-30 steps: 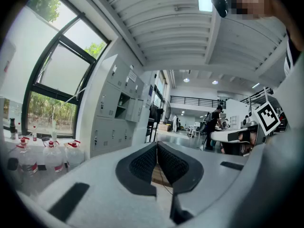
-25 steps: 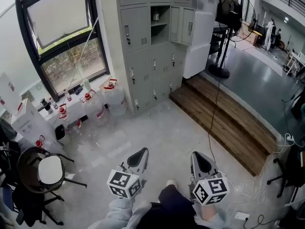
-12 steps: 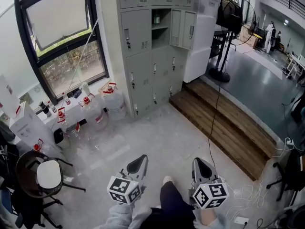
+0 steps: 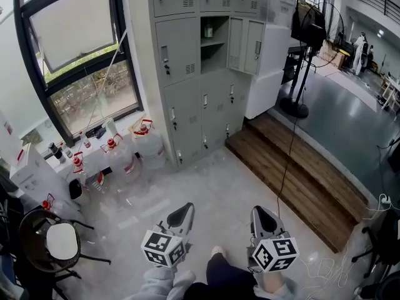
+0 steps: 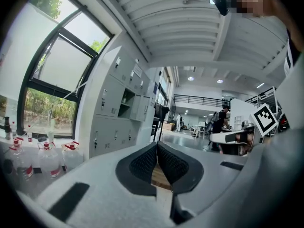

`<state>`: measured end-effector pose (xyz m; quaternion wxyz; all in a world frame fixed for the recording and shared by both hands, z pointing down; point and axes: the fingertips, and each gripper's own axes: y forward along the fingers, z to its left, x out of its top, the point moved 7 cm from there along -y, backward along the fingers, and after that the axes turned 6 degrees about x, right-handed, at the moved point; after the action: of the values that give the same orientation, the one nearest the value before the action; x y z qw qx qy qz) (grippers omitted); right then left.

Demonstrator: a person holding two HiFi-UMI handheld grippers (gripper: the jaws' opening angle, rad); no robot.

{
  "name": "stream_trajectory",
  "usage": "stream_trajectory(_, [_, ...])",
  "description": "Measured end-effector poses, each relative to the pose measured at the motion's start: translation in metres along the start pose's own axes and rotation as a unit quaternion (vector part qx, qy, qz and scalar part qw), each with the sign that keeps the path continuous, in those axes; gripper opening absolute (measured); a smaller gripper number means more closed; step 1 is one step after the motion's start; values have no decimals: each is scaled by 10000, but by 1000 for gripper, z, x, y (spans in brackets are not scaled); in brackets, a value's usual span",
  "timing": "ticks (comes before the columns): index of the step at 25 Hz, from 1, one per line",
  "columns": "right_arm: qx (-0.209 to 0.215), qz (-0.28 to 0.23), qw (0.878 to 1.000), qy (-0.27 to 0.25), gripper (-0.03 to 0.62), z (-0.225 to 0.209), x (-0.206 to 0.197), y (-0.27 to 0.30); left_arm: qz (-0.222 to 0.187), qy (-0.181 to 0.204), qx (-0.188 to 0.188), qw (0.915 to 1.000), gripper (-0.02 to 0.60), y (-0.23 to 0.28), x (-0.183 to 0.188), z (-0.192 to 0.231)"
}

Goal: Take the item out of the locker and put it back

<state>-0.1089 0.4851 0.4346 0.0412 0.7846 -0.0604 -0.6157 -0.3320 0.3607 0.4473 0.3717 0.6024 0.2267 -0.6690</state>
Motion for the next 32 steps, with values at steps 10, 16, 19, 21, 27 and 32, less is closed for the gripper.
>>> stream_trajectory(10, [130,-78,9999,-50,114,-83,44,126,-48,9,161,9999,11,133,30,43])
stream_trajectory(16, [279,-52,9996,65,262,-123,55,180,-76,68,227,9997,11,191,39,56])
stream_trajectory(19, [342,45,9993,121,285,-134,53,197,11,75,237,9997,11,206,36,58])
stream_trajectory(21, [371,95,9991,205,298,-138,53,203,65,81,249,9996,11,212,35,59])
stream_trajectory(27, [367,182,9984,385,347,-151,47,212,245,23,226,9994,11,228,28,65])
stream_trajectory(32, [420,257,9976,480,347,-165,41,225,307,40,114,9995,12,257,26,69])
